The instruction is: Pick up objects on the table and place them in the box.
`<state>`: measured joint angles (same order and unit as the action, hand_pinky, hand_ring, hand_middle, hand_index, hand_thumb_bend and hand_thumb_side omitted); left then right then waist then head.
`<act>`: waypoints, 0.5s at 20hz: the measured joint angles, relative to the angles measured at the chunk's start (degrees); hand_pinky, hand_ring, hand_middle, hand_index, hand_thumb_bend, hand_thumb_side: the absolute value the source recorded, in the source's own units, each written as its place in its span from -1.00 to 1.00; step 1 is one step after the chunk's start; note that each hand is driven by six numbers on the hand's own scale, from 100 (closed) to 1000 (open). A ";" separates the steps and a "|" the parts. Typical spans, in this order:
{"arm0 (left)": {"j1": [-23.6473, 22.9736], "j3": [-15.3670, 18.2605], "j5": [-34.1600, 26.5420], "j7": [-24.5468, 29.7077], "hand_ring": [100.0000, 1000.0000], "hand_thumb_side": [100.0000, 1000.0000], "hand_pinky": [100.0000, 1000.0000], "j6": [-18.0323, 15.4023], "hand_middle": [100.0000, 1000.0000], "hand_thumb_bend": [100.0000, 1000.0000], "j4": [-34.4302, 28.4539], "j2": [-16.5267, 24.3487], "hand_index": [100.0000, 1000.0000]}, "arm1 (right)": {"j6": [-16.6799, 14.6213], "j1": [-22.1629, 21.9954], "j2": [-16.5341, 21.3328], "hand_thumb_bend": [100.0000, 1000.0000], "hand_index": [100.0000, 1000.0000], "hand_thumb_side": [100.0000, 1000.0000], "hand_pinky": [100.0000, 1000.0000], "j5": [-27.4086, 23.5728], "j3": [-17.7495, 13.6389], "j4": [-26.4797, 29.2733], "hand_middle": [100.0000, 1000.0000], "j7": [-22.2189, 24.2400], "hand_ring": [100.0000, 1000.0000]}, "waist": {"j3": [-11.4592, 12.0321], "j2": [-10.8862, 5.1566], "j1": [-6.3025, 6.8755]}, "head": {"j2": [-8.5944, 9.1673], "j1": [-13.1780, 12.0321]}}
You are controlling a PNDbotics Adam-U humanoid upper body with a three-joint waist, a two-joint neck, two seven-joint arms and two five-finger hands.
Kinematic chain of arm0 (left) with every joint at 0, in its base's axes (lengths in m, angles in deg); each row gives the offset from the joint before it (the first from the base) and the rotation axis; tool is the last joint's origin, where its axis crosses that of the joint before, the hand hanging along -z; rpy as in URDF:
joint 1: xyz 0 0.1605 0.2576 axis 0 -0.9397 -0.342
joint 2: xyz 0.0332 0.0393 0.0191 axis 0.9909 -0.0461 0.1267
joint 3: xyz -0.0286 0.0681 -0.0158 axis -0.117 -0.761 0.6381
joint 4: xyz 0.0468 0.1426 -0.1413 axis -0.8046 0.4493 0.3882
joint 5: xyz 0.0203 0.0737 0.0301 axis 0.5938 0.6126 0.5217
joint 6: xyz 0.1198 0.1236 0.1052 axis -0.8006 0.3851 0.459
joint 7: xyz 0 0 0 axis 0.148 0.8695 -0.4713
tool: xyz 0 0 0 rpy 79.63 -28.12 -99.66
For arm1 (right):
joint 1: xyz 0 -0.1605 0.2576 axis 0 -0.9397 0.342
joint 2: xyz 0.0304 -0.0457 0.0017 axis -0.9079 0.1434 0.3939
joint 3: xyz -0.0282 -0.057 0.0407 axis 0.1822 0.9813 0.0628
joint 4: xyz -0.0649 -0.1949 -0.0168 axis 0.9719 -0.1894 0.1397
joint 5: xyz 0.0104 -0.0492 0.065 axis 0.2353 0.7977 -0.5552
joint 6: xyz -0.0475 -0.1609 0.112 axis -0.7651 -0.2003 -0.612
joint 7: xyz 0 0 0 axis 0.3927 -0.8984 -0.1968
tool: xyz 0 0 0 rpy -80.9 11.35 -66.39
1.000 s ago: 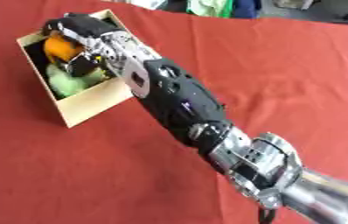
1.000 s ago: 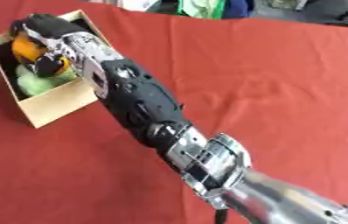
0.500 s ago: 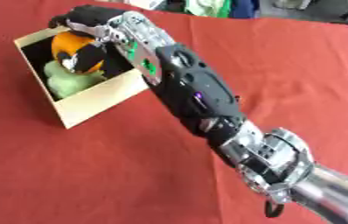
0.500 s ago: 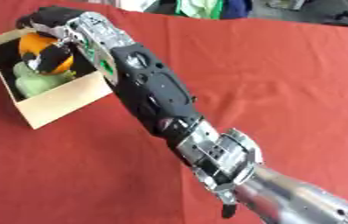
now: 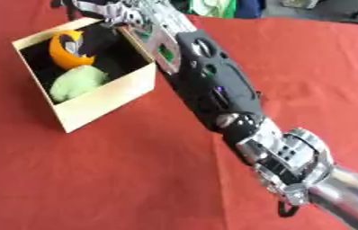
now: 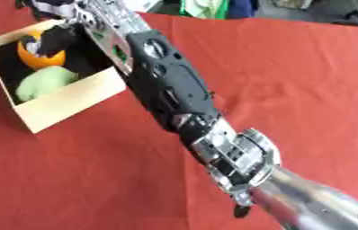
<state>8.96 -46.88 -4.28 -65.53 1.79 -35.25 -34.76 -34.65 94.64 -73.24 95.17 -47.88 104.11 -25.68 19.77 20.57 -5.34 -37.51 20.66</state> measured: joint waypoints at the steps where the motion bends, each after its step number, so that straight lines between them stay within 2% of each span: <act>1: 0.00 0.00 0.05 -0.01 0.55 0.43 0.32 0.01 0.56 -1.00 0.00 0.00 0.56 | 0.25 0.00 0.12 -1.00 1.00 0.10 0.75 -0.45 -0.18 0.56 0.49 -0.08 0.79 | -0.03 0.00 0.03 | 0.00 -0.05; 6: -0.04 0.01 0.32 -0.06 0.55 0.43 0.32 -0.01 0.56 -1.00 0.00 0.00 0.56 | 1.75 0.00 1.72 -1.00 1.00 0.03 0.74 -4.42 -1.02 4.98 0.48 -0.80 0.75 | -0.47 0.00 0.31 | 0.00 -0.36; 10: -0.16 0.05 0.45 -0.31 0.55 0.42 0.32 -0.18 0.56 -1.00 0.00 0.01 0.56 | 3.32 -0.73 4.79 -1.00 1.00 -0.12 0.73 -9.13 -1.56 11.73 0.47 -1.55 0.73 | -0.99 0.00 0.32 | -0.03 -1.04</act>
<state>8.80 -46.83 -3.83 -65.84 1.61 -35.25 -34.75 -31.33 93.92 -68.45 86.04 -49.44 115.85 -27.23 18.78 20.57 -5.02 -37.53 19.62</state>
